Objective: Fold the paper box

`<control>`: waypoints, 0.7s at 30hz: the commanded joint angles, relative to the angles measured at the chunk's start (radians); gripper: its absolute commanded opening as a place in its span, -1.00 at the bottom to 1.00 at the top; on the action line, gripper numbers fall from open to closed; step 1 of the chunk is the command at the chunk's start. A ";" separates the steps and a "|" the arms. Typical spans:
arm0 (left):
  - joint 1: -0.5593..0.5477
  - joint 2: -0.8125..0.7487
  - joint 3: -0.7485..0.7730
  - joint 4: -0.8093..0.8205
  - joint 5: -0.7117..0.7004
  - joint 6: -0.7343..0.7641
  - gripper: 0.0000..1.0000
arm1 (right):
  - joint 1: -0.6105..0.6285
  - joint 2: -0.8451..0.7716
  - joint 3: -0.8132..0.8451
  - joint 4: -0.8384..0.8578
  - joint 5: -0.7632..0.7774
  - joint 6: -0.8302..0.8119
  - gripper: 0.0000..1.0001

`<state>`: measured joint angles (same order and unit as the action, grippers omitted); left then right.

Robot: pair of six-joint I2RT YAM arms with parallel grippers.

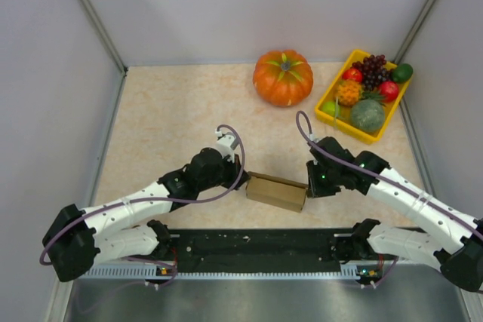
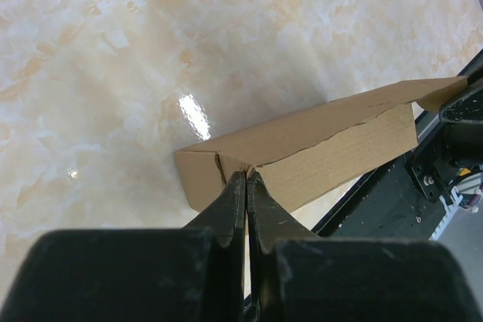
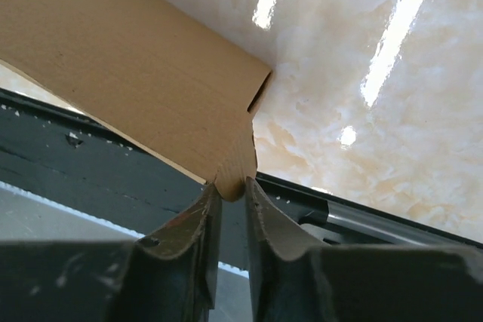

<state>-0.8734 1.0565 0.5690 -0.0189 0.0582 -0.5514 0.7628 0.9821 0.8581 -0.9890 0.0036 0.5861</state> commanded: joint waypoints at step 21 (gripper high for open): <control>-0.032 0.013 0.015 -0.046 -0.012 -0.012 -1.00 | -0.005 0.000 0.087 0.036 -0.073 0.141 -1.00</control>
<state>-0.8928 1.0565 0.5705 -0.0223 0.0307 -0.5522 0.7624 0.9916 0.8742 -0.9894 -0.0277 0.6868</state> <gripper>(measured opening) 0.010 0.006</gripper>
